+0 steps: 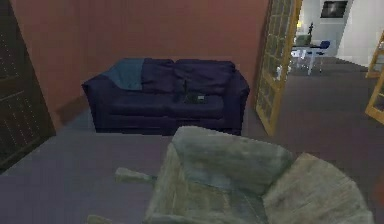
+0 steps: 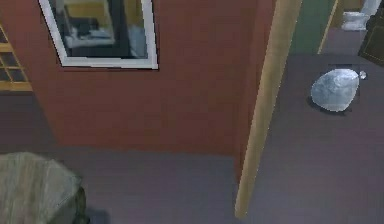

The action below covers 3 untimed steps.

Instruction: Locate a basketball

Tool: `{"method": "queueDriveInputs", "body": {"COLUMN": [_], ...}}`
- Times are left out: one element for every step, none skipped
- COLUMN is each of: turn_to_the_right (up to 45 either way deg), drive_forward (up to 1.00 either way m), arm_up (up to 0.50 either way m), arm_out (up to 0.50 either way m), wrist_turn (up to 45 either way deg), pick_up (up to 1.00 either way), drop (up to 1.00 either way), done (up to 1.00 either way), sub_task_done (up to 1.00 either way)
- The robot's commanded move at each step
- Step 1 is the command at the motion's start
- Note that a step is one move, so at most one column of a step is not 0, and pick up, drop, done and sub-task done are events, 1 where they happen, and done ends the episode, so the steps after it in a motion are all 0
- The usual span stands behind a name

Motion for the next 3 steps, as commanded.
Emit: {"method": "queueDriveInputs", "body": {"turn_to_the_right": [0.0, -45.0, -45.0], "drive_forward": [0.05, 0.00, 0.00], "arm_up": [0.00, 0.00, 0.00], "arm_out": [0.00, 0.00, 0.00], "wrist_turn": [0.0, 0.0, 0.0], "pick_up": [0.00, 0.00, 0.00], "drop": [0.00, 0.00, 0.00], "done": [0.00, 0.00, 0.00], "sub_task_done": [0.00, 0.00, 0.00]}}
